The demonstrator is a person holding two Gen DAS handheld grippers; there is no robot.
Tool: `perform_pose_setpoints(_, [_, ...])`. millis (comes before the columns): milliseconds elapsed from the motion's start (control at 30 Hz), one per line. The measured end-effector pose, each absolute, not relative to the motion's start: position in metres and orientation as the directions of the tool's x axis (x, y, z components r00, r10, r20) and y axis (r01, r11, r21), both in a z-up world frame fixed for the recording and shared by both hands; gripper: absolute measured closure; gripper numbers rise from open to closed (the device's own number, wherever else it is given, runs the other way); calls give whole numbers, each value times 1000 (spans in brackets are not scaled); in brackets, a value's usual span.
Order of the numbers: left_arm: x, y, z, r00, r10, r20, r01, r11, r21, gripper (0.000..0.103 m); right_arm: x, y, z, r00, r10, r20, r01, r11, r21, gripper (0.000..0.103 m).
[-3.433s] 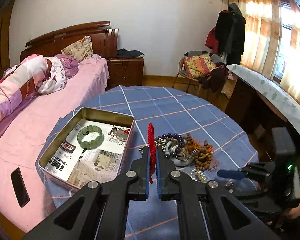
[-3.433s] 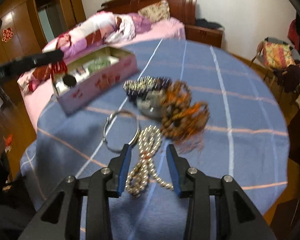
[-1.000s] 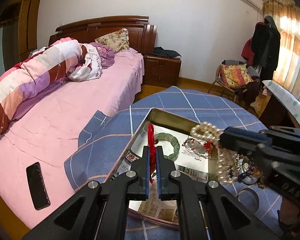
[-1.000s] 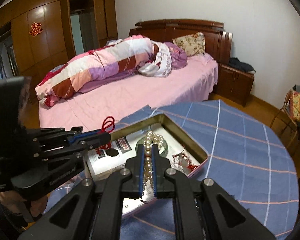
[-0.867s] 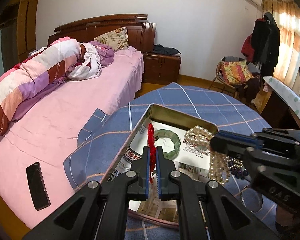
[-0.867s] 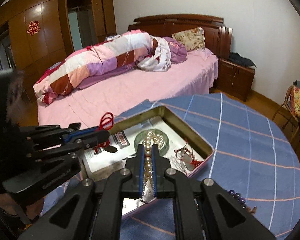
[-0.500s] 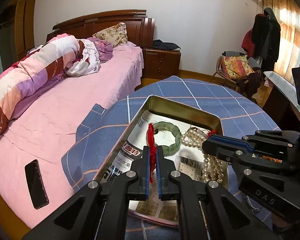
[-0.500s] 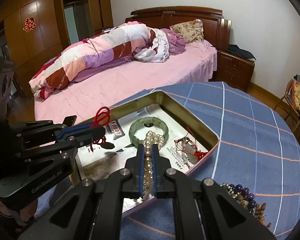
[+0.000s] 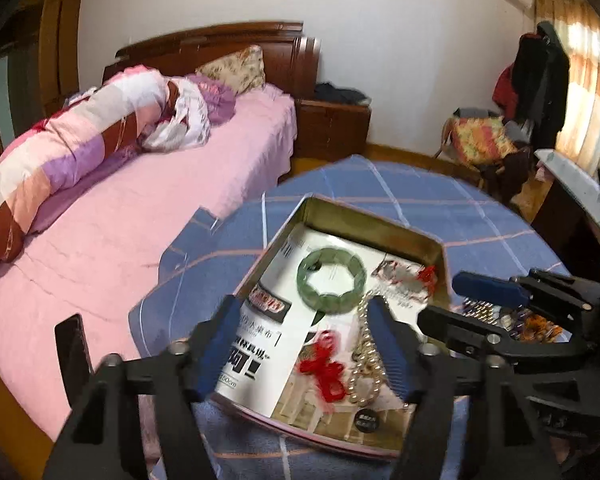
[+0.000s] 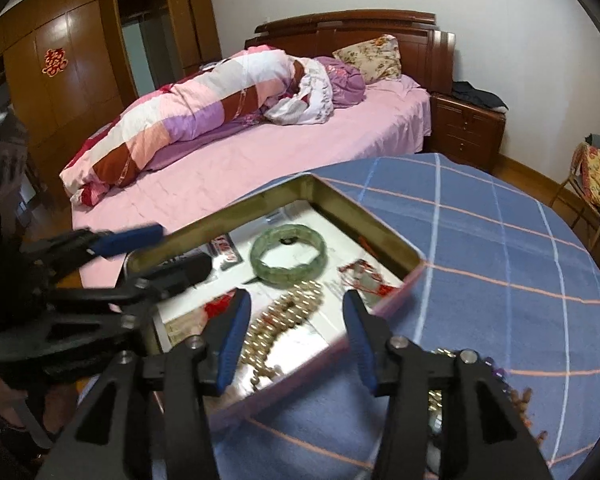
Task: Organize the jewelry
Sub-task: 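Lower the red tassel into the tin and open the left gripper, then move the left gripper down over the silver bangle on the cloth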
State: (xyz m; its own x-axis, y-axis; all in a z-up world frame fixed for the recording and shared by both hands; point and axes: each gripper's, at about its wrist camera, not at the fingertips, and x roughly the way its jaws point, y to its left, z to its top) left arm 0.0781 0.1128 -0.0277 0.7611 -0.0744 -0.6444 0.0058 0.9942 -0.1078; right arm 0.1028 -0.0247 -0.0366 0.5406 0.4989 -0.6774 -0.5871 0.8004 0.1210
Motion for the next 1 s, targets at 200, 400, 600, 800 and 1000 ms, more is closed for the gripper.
perform_pose_setpoints(200, [74,106,-23,761,-77,-645,12,994,-105,35,91,-59,-31,566,478,-671,-547,827,127,48])
perform_pose_setpoints(400, [63,76,-15,772,-45,-634,19,999,-47,35,71,-123,-32,630,398,-667,-448,888,106,40])
perform_pose_setpoints(600, [47,31,-10,787,-49,-615,72,997,13,35,59,-182,-46,656,303,-691,-318,941,111,36])
perform_pose_setpoints(800, [34,-8,-24,765,-59,-641,110,993,41,35,49,-209,-57,652,282,-704,-273,953,128,34])
perform_pose_setpoints(1000, [36,-31,-50,695,-79,-715,150,988,38,35,45,-209,-60,663,290,-691,-279,951,132,27])
